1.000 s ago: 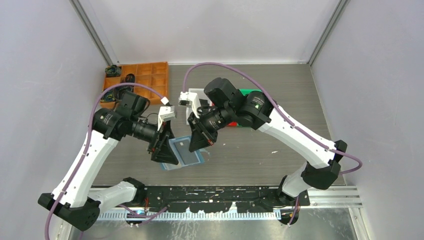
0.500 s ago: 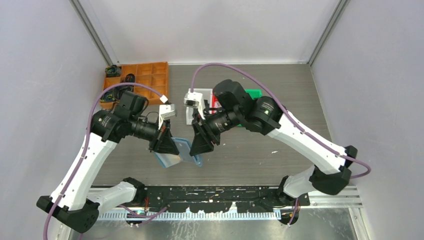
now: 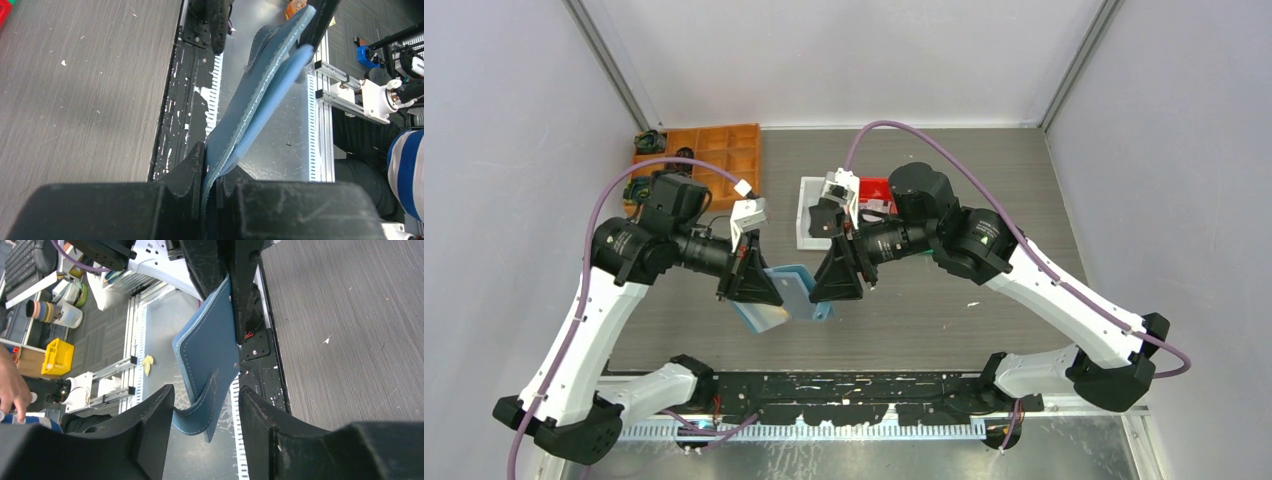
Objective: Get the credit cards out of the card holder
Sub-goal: Remove the credit card from the card holder.
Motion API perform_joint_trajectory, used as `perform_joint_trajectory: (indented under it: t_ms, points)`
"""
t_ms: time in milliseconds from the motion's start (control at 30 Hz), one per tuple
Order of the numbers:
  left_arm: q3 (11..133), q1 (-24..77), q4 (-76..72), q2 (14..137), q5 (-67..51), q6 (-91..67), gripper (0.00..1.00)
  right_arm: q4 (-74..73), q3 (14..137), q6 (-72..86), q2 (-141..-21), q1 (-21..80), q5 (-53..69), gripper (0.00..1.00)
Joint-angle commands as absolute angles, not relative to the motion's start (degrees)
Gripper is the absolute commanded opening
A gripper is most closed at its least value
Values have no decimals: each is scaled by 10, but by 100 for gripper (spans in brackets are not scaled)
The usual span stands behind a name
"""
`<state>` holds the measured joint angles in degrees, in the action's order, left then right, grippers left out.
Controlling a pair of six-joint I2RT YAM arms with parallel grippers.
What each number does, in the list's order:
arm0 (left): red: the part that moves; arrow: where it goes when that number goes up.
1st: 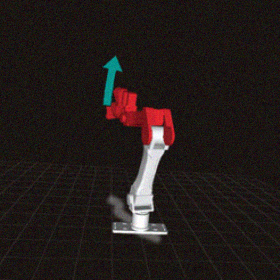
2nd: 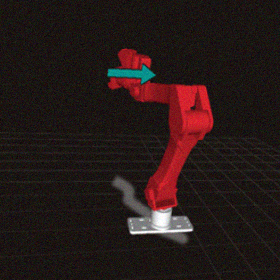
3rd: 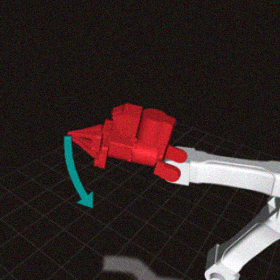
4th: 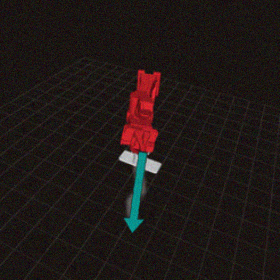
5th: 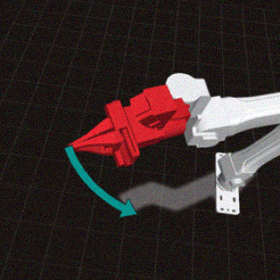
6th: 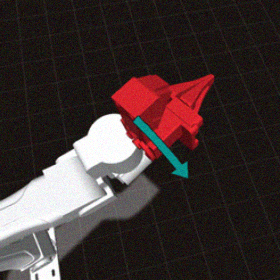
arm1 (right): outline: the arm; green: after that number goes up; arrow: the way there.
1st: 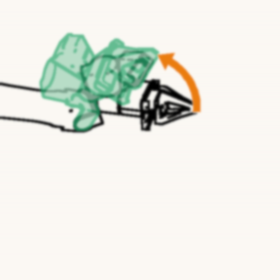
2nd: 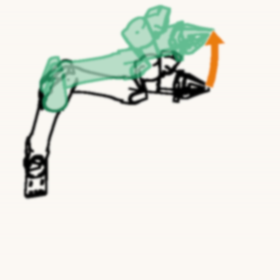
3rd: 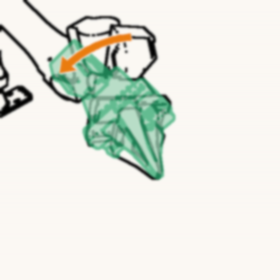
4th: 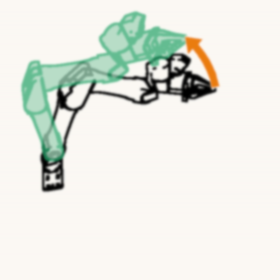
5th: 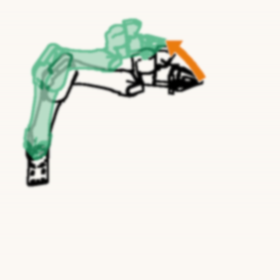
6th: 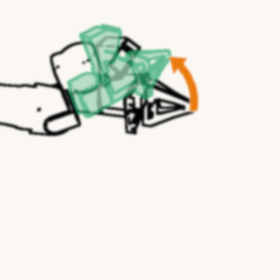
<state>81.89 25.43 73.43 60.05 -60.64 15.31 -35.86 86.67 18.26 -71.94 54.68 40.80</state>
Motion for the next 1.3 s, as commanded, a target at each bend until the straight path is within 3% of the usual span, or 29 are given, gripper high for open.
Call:
perform_joint_trajectory:
  t_ms: [0,233,400,433,500,767,933,1167,1267]
  points:
    - [843,254,727,596,-643,132,0,-294,862,196,-712,547,387,56]
    - [844,254,726,596,-653,130,0,-290,860,194,-722,547,386,53]
    - [858,254,748,600,-653,155,0,-308,857,172,-710,547,398,35]
    - [861,254,756,601,-654,163,0,-321,859,162,-708,545,393,39]
    - [867,254,768,604,-650,175,0,-357,865,138,-701,541,366,56]
    - [860,254,748,601,-655,150,0,-358,846,125,-656,529,305,74]
    - [843,254,653,592,-650,44,0,-196,723,180,-571,529,325,95]
    - [833,251,573,604,-652,-74,0,6,553,275,-503,535,334,96]
    - [832,251,565,605,-654,-78,0,72,524,304,-502,537,299,92]
